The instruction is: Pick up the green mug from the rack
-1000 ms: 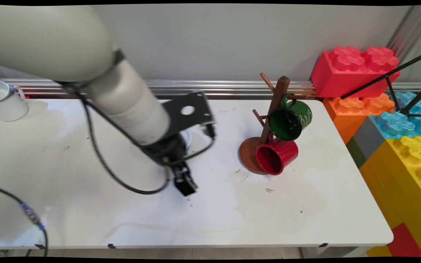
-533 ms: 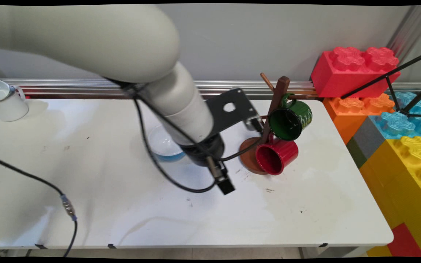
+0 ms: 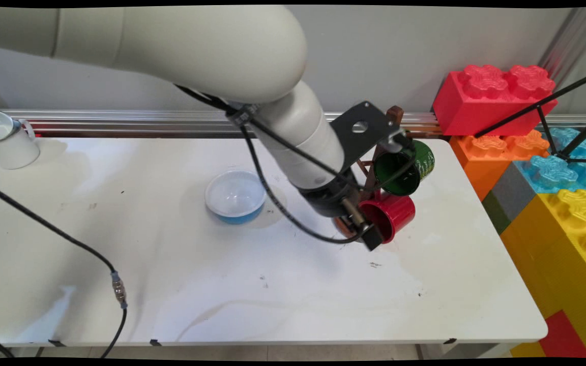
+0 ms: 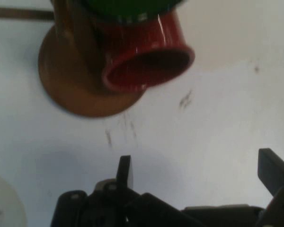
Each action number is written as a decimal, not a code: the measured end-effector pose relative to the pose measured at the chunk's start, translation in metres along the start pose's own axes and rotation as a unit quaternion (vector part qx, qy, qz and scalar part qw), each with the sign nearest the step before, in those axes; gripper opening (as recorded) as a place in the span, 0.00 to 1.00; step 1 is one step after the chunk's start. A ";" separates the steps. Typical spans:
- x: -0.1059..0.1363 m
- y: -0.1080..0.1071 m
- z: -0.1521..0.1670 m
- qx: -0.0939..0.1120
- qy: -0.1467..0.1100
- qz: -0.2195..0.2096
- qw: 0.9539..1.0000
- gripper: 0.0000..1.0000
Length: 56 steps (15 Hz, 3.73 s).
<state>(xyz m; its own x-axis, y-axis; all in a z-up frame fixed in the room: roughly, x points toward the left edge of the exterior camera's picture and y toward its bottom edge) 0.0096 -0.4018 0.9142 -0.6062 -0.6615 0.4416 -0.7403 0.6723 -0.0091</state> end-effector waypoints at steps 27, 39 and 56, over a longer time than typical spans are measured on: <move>0.036 0.000 0.006 -0.046 0.148 -0.177 0.972 1.00; 0.027 0.004 0.017 -0.071 0.184 -0.251 0.948 1.00; 0.023 0.014 0.037 -0.103 0.216 -0.370 0.897 1.00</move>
<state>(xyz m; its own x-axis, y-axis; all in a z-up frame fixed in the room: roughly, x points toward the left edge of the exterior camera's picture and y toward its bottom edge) -0.0259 -0.4198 0.8908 0.2328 -0.7914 0.5653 -0.7971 0.1777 0.5771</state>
